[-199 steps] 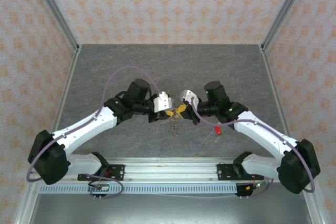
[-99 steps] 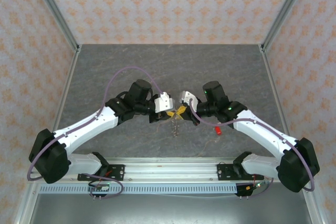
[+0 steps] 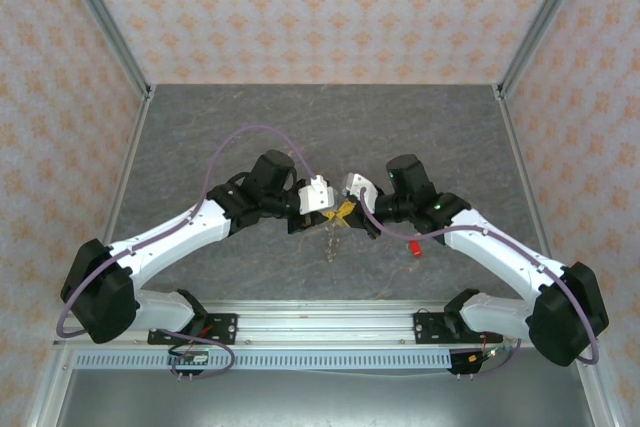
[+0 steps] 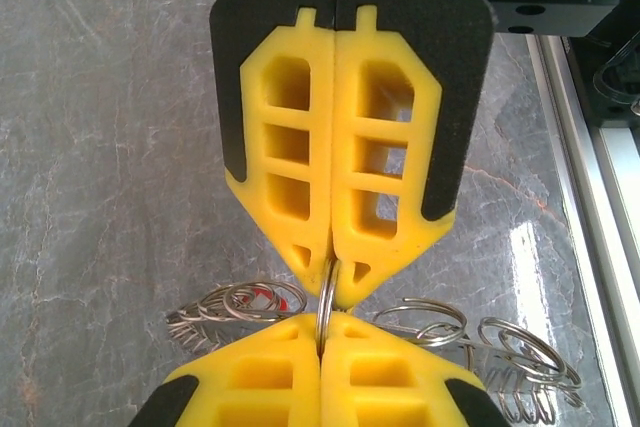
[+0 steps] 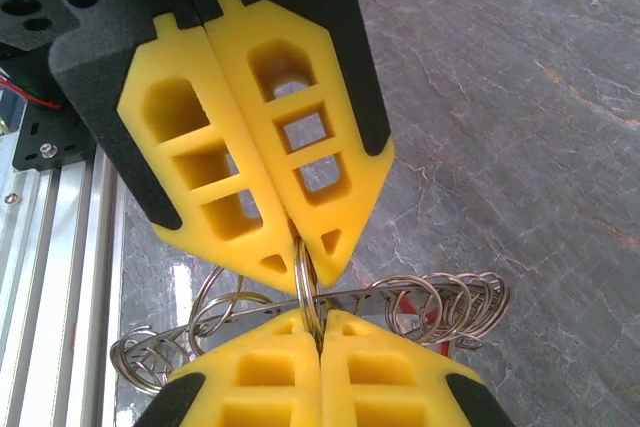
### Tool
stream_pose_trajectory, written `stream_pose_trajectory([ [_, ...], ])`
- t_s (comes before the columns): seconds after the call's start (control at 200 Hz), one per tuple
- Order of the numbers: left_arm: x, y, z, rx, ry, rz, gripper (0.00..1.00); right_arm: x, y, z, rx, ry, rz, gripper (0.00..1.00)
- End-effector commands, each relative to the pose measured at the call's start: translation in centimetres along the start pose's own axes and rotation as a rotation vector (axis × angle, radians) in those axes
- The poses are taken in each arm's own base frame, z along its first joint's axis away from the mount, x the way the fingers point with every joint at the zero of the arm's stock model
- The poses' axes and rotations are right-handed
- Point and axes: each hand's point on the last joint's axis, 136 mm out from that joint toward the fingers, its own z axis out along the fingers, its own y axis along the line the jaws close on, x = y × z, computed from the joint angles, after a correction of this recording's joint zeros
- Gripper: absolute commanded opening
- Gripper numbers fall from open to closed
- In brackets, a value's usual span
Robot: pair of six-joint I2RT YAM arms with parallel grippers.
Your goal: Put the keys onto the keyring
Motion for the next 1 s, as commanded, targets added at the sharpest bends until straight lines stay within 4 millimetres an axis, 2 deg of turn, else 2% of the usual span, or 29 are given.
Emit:
stream_pose_trajectory([
  [0.0,-0.7,0.7,-0.1,-0.035,0.000,0.021,0.00,-2.4,0.1,-0.5,0.001,-0.074,-0.063,0.03],
  [0.13,-1.4,0.3,-0.4,-0.025,-0.068,0.015,0.00,-1.8,0.0,-0.5,0.021,-0.077,-0.052,0.07],
  [0.275,-2.7,-0.7,-0.2,0.045,-0.183,-0.017,0.00,-1.4,-0.1,-0.2,-0.039,-0.161,0.052,0.13],
  [0.44,-4.1,-0.7,-0.9,0.056,-0.289,-0.032,0.00,-1.4,-0.4,-0.3,-0.036,-0.216,0.079,0.12],
  [0.566,-3.9,-0.7,-1.1,0.057,-0.285,-0.035,0.00,-1.5,-0.8,-0.6,-0.019,-0.221,0.081,0.03],
  [0.666,-2.9,-0.5,-0.9,0.036,-0.227,-0.032,0.00,-1.8,-0.7,-0.9,-0.012,-0.223,0.068,0.00],
  [0.731,-1.9,-0.4,-0.6,0.018,-0.166,-0.020,0.12,-2.1,-0.6,-1.1,-0.013,-0.224,0.061,0.00],
  [0.851,-0.7,-0.5,-0.5,0.007,-0.088,0.000,0.17,-1.9,-0.4,-1.2,-0.013,-0.184,0.043,0.00],
  [0.996,-0.6,-0.7,-0.4,0.020,-0.046,0.023,0.21,-1.7,-0.3,-1.4,-0.012,-0.142,0.015,0.00],
])
